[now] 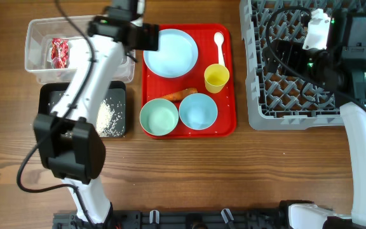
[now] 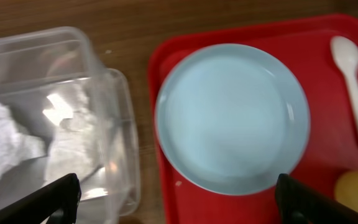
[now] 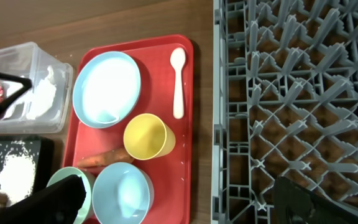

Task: Sort waste into correct bins and load items into the dishwasher rack
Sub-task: 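Grasp the carrot on the red tray with the left gripper, then place the carrot onto the black tray with the left gripper, then reach the right gripper to the blue bowl and grasp its rim, then carry the blue bowl right and set it into the dish rack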

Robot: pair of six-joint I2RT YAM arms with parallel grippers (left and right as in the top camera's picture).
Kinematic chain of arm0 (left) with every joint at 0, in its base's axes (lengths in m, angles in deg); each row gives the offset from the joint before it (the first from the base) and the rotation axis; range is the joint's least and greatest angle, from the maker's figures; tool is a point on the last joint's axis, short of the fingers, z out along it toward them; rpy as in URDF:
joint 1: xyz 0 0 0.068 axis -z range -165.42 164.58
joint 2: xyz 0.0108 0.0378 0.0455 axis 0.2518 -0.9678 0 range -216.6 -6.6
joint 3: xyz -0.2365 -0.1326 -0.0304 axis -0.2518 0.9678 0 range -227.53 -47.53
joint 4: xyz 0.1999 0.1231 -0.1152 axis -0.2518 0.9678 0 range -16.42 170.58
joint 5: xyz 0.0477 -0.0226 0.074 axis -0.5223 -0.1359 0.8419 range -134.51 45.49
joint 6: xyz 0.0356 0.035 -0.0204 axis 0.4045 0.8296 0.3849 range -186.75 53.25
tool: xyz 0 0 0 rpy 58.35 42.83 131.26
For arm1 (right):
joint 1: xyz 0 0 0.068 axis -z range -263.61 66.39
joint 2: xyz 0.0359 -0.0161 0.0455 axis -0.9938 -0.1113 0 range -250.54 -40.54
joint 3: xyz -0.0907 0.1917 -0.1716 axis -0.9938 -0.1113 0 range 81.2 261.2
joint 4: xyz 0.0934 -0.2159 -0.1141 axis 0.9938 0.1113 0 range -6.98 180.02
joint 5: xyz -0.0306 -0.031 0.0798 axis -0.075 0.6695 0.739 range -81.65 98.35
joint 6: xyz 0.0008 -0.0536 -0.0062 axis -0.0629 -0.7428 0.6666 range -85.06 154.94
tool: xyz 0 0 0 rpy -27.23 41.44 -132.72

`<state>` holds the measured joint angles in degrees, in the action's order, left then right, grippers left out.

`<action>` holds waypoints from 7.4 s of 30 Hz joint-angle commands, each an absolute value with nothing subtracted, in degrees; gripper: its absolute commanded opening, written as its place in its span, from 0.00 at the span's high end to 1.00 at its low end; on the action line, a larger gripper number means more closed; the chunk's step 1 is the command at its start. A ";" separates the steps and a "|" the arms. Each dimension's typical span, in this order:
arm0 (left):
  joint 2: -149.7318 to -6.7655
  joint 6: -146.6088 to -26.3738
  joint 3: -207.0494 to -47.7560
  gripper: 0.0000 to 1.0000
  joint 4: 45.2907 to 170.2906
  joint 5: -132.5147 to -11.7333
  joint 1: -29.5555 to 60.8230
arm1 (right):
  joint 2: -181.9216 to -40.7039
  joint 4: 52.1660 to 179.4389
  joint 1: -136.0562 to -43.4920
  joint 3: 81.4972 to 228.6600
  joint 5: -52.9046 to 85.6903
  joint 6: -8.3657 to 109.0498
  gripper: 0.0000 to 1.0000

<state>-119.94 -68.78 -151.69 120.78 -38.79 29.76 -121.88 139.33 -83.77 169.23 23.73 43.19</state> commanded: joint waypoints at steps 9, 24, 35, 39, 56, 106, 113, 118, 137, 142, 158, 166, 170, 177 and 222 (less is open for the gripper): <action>-119.44 -56.97 -150.40 0.07 136.26 -48.10 38.31 | -126.54 140.07 -83.75 170.35 23.18 42.47 0.00; -119.88 -46.15 -129.28 0.19 114.25 -53.92 38.33 | -126.58 141.39 -83.75 170.35 23.35 42.60 0.00; -119.88 -46.18 -120.95 0.37 104.50 -54.49 38.33 | -126.58 141.76 -83.75 170.35 23.38 42.60 0.00; -120.03 -46.18 -119.80 0.49 102.42 -54.59 38.33 | -126.58 141.82 -83.75 170.35 23.38 42.60 0.00; -120.01 -48.03 -120.85 0.93 99.91 -55.38 38.31 | -126.58 141.58 -83.75 170.35 23.35 42.60 0.00; -88.53 -88.93 -98.73 0.25 104.61 -48.91 3.47 | -126.58 142.00 -83.75 170.35 23.40 42.63 0.00; -74.19 -80.38 -102.79 0.18 107.50 -53.28 15.25 | -126.58 140.88 -83.75 170.35 26.96 42.58 0.00; -76.34 -71.36 -102.79 0.09 105.97 -53.22 31.38 | -126.58 140.71 -83.75 170.35 27.92 42.63 0.00; -84.93 -79.27 -102.79 0.04 96.98 -53.04 38.33 | -135.76 142.59 -95.75 169.58 31.33 45.60 0.07; -84.88 -86.85 -102.79 0.00 97.38 -53.41 26.53 | -139.28 143.68 -101.11 167.22 30.22 48.07 0.18; -84.95 -86.94 -102.77 0.00 98.47 -55.18 23.73 | -140.87 111.57 -102.75 139.40 24.86 50.74 0.60; -84.95 -86.94 -102.77 0.00 98.47 -55.18 23.73 | -143.30 109.15 -102.77 139.22 24.82 51.41 0.96; -84.95 -86.94 -102.77 0.00 98.47 -55.18 23.73 | -139.39 110.39 -102.77 139.96 26.46 48.24 0.96; -84.95 -86.94 -102.77 0.00 98.47 -55.18 23.73 | -108.64 116.05 -100.01 146.59 7.01 46.93 0.96; -84.95 -86.94 -102.77 0.00 98.47 -55.18 23.73 | -161.31 61.91 -83.32 170.24 -28.01 11.63 0.96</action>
<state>-85.04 -86.44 -102.35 98.62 -54.73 23.93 -160.35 61.63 -83.29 169.10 -28.51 8.81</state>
